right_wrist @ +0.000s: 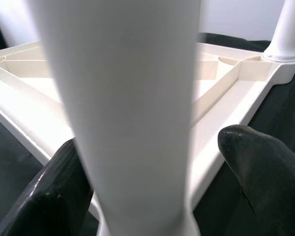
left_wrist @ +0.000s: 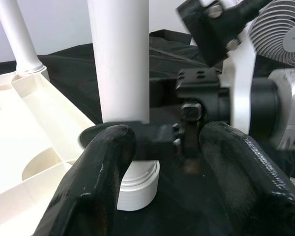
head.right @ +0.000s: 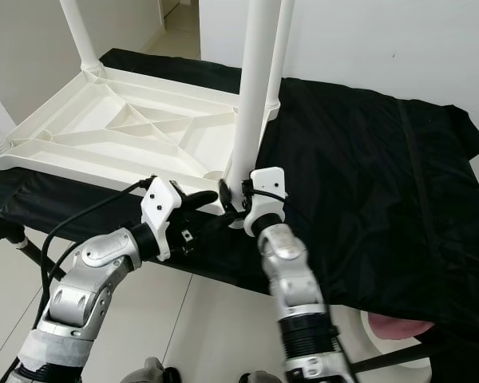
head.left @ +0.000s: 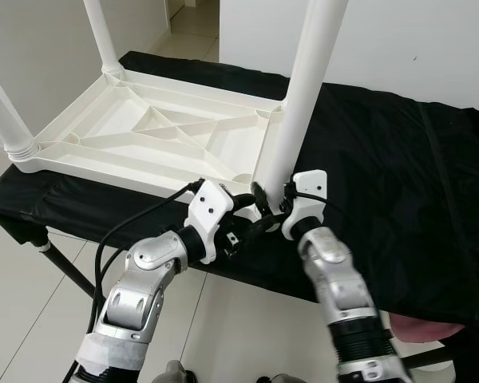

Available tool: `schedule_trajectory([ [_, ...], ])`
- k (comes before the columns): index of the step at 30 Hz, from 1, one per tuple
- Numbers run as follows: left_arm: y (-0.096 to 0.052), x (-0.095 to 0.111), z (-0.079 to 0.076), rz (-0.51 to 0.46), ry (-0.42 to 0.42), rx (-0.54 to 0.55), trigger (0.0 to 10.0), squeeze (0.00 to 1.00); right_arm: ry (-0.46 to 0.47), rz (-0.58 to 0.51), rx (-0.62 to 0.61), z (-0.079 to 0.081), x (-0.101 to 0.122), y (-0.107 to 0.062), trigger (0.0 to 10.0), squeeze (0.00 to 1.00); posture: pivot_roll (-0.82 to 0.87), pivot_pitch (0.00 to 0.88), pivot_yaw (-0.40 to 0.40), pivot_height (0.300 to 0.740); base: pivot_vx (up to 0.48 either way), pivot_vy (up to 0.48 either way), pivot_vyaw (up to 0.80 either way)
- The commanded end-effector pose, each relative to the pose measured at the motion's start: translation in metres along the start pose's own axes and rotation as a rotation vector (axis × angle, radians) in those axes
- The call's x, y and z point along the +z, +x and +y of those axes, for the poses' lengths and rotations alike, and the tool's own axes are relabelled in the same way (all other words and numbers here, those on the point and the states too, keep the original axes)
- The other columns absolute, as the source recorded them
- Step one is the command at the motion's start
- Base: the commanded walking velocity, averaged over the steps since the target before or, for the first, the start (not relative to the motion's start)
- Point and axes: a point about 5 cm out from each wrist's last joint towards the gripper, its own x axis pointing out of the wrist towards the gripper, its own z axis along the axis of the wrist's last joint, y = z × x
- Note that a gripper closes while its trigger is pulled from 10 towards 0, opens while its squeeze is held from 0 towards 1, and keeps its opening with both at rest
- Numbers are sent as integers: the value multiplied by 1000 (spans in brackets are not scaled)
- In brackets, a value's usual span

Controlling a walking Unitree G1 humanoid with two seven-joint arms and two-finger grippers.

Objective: Building children table

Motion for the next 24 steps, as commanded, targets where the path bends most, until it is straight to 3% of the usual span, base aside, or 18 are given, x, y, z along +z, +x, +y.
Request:
schedule_trajectory([
  [1,1,0,5,7,0,93,10000,0,-6,14,74,-3,0,0,10000,0,-48,43,-14,740,0,0,0],
  [8,3,-1,1,6,-9,64,10000,0,-166,59,295,-26,0,1,10000,0,-69,42,3,740,0,0,0],
  [13,0,-1,-4,11,-17,11,10000,0,-198,107,401,-38,-3,12,10000,0,-69,40,7,740,0,0,0],
  [17,-1,-1,-7,12,-23,-16,10000,0,-223,139,413,-37,-6,21,10000,0,-67,41,8,740,0,0,0],
  [22,-3,0,-9,16,-23,-30,10000,0,-242,168,481,-26,-11,34,10000,0,-55,41,16,740,0,0,0],
  [23,-3,0,-9,18,-22,-32,10000,0,-240,178,503,-24,-14,36,4588,0,-55,41,16,740,0,0,0],
  [24,-3,0,-9,18,-22,-32,10000,0,-240,178,503,-24,-14,36,4588,0,-55,41,16,740,0,0,0],
])
